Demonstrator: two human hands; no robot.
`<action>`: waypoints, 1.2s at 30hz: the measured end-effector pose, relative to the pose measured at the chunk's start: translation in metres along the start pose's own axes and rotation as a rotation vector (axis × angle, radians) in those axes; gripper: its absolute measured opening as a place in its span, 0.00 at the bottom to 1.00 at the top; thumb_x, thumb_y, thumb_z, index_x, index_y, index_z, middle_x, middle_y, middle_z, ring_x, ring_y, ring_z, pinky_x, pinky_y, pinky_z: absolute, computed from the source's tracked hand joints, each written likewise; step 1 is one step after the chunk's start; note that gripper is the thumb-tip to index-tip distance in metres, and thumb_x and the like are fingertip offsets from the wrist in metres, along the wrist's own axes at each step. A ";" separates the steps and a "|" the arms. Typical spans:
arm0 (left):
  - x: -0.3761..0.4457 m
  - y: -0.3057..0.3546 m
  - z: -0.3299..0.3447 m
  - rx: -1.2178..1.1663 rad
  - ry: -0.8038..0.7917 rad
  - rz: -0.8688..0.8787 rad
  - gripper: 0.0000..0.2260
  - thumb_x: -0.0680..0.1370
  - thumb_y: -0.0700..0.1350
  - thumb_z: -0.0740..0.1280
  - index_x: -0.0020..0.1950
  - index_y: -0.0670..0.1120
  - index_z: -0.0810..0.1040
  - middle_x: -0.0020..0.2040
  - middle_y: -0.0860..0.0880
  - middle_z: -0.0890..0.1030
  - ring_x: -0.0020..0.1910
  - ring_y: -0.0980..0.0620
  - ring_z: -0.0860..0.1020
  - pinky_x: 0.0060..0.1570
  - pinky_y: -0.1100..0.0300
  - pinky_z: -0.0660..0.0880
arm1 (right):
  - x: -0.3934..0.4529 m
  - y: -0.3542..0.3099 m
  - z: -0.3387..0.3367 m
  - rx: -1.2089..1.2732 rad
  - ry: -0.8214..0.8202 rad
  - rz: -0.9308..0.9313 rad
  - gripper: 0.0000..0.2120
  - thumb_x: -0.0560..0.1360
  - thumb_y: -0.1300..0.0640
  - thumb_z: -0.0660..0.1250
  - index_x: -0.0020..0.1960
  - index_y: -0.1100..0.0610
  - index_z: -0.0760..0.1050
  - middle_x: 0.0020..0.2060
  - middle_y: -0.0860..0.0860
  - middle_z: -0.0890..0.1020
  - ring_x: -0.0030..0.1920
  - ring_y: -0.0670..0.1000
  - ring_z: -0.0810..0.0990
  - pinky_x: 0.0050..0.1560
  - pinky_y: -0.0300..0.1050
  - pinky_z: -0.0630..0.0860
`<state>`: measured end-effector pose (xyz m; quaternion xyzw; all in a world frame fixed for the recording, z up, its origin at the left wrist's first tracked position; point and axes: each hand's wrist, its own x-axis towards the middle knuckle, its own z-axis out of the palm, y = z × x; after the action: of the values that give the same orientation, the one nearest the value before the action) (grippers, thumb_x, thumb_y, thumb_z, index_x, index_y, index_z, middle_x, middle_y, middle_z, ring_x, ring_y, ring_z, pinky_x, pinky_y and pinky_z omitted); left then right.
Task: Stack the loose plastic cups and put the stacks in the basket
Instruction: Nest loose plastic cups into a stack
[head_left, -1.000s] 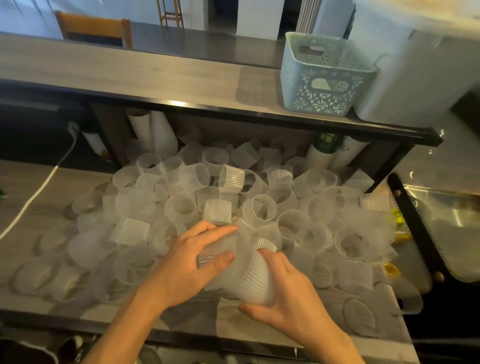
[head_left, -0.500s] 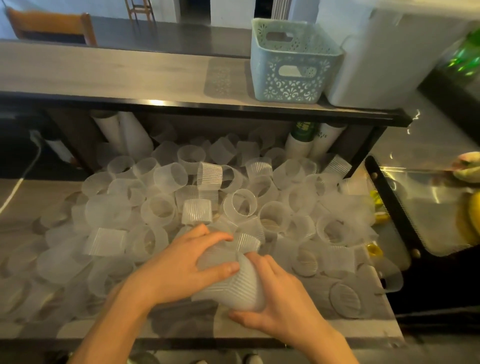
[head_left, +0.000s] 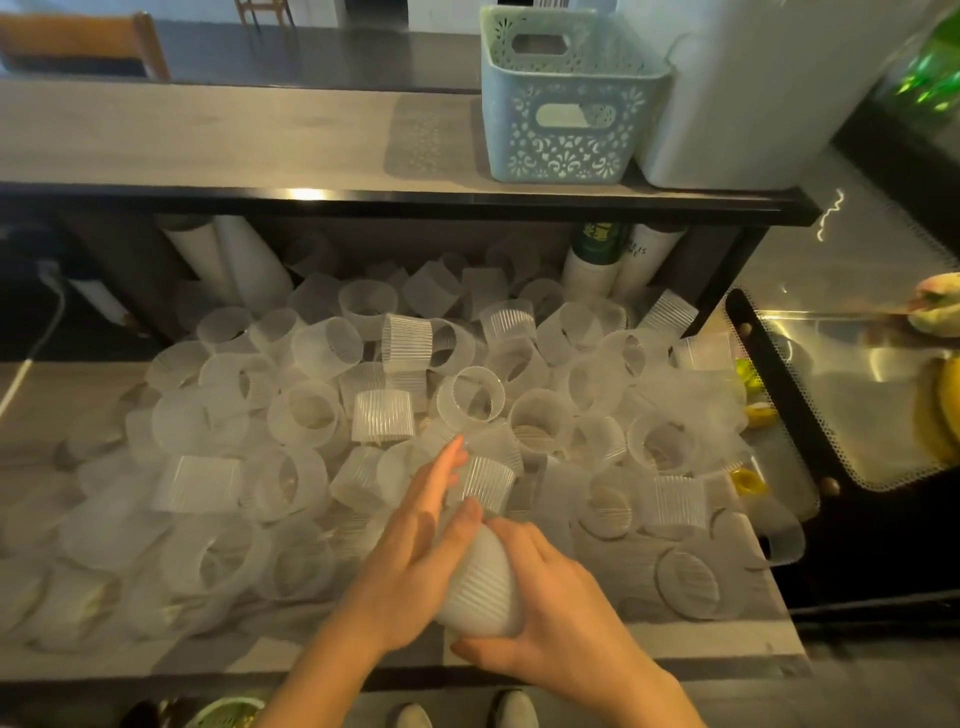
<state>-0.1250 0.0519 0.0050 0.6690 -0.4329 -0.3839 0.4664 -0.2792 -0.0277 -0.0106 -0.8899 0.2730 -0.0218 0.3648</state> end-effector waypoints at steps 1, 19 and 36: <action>0.001 -0.006 0.001 -0.067 0.096 -0.010 0.34 0.71 0.75 0.55 0.75 0.63 0.60 0.70 0.67 0.68 0.70 0.67 0.66 0.69 0.62 0.63 | -0.003 0.005 0.000 0.017 -0.008 0.029 0.43 0.63 0.34 0.72 0.73 0.41 0.56 0.61 0.37 0.68 0.61 0.42 0.73 0.58 0.41 0.72; 0.018 -0.074 0.005 0.784 0.618 -0.012 0.42 0.71 0.62 0.72 0.76 0.42 0.60 0.72 0.41 0.66 0.67 0.42 0.66 0.65 0.46 0.67 | -0.025 0.052 -0.013 0.108 0.085 0.285 0.38 0.61 0.29 0.72 0.62 0.31 0.53 0.55 0.35 0.70 0.55 0.44 0.74 0.53 0.44 0.73; 0.046 -0.090 -0.010 0.963 0.620 -0.003 0.34 0.67 0.65 0.73 0.66 0.46 0.73 0.68 0.44 0.69 0.65 0.42 0.67 0.59 0.44 0.68 | -0.003 0.041 -0.021 0.074 0.060 0.220 0.38 0.64 0.33 0.74 0.67 0.39 0.58 0.60 0.37 0.68 0.56 0.41 0.73 0.54 0.48 0.77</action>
<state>-0.0806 0.0285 -0.0836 0.8881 -0.4010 0.0703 0.2135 -0.3057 -0.0637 -0.0222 -0.8393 0.3790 -0.0184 0.3894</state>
